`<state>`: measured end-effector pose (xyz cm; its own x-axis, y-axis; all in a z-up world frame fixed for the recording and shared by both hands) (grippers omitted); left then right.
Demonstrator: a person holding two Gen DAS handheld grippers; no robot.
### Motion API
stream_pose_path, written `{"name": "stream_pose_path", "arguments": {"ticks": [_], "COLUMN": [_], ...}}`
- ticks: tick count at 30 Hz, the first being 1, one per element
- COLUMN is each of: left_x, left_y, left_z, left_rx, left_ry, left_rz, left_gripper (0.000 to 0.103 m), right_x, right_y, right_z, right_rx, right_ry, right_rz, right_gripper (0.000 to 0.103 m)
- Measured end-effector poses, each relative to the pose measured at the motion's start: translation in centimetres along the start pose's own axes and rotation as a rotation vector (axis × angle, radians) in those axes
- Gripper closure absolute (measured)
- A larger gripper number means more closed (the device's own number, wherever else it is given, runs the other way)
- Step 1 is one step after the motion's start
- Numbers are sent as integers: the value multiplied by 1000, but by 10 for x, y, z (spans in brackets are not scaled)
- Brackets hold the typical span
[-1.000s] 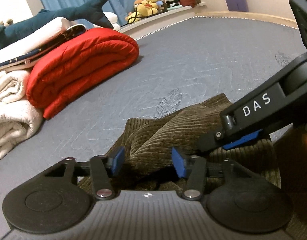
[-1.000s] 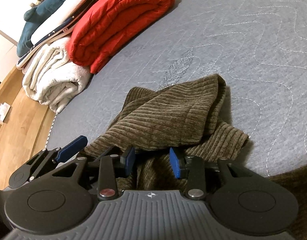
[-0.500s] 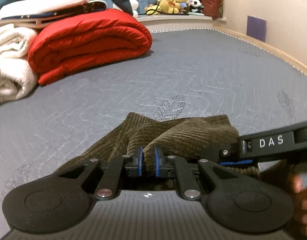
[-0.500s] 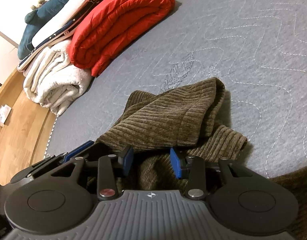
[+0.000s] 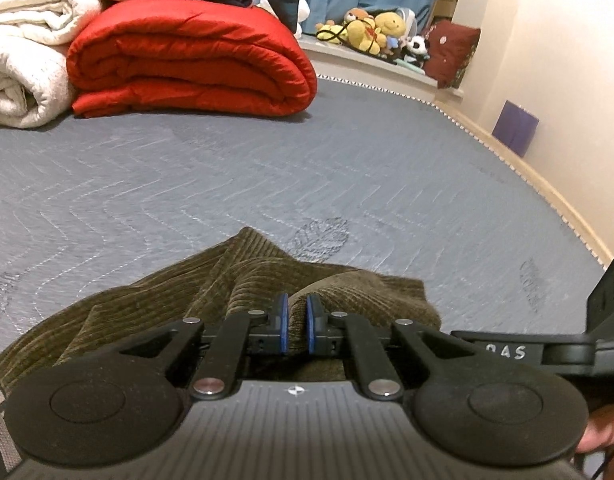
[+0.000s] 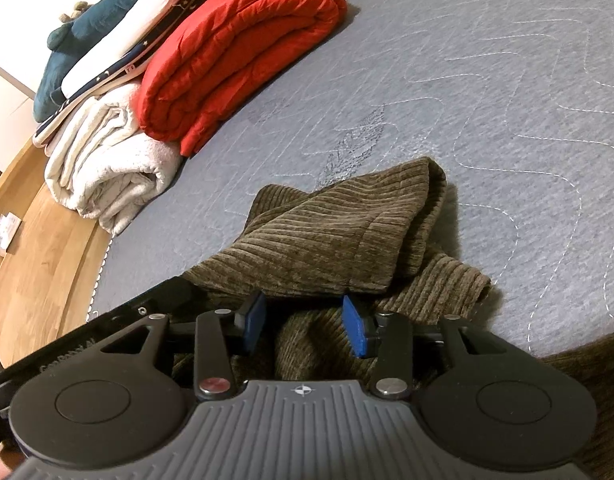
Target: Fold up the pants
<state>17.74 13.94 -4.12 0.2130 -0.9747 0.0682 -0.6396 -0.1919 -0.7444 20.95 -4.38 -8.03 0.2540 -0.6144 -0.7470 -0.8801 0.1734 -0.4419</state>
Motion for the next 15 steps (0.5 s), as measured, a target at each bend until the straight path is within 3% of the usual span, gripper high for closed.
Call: {"name": "stream_pose_path", "arguments": {"ticks": [15], "left_x": [-2], "left_y": [-4], "left_z": [-5], "left_rx": [0], "left_ry": [40], "left_rz": [-45], "left_gripper": [96], "right_x": [2], "right_y": [1], "right_z": [0], "right_rx": [1], "right_ry": [-2], "right_rz": [2], "right_gripper": [55]}}
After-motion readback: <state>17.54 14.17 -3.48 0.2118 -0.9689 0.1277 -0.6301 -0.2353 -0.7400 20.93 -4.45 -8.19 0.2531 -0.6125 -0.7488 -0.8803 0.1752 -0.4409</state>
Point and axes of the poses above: each gripper's, at about its wrist camera, not at the fingertips, and z roughly the way its jaws point, x to its right, y to its underside, the point moved 6 cm from there along z, roughly the way its jaws point, and after that the axes turned 10 degrees about -y, right-handed, at the moved point
